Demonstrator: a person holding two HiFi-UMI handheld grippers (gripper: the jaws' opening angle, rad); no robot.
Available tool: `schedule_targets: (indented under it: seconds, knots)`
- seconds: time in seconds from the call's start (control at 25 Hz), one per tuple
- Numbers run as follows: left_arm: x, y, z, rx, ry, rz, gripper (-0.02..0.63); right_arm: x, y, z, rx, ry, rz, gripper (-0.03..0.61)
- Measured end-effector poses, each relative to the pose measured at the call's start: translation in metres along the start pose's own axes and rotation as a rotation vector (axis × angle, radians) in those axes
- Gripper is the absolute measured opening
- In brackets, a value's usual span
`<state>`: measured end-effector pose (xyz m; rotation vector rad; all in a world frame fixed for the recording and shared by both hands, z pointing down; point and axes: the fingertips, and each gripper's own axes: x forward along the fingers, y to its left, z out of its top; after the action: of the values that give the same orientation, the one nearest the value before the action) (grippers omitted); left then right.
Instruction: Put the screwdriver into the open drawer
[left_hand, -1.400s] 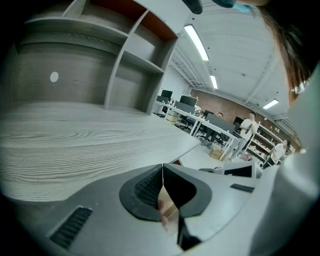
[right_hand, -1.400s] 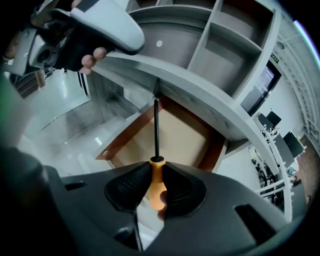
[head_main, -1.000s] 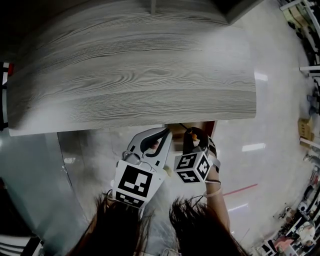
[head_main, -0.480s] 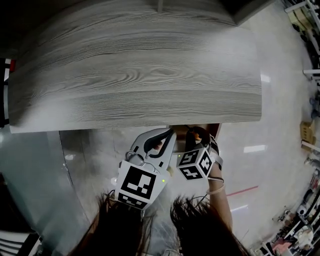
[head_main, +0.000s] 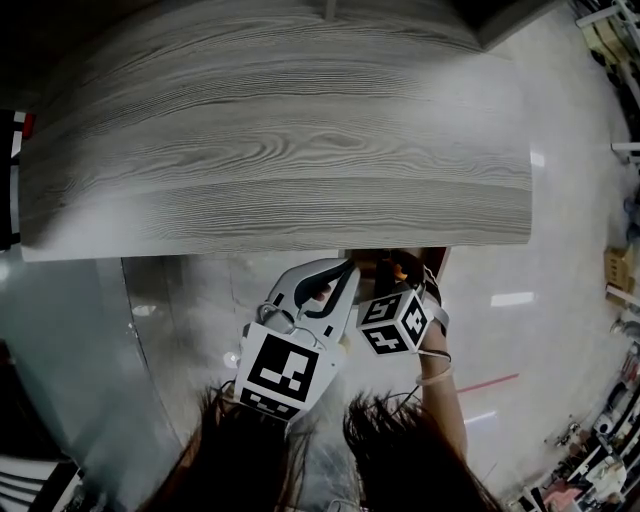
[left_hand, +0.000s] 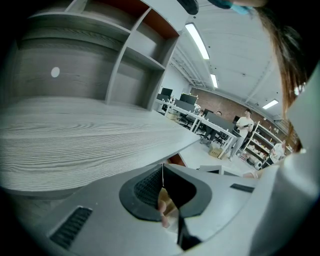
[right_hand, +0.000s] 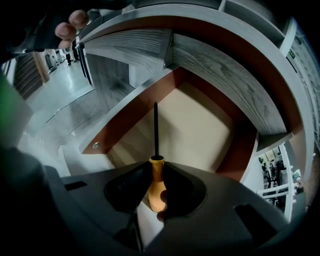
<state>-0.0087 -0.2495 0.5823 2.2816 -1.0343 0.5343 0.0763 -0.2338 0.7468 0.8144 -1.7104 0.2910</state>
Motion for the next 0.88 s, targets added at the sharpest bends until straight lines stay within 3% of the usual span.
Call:
schedule_targets:
  seconds: [0.88]
  knots:
    - [0.002, -0.0034, -0.005, 0.002, 0.012, 0.007, 0.02, 0.0034, 0.0005, -0.0008, -0.001, 0.003, 0.018, 0.11]
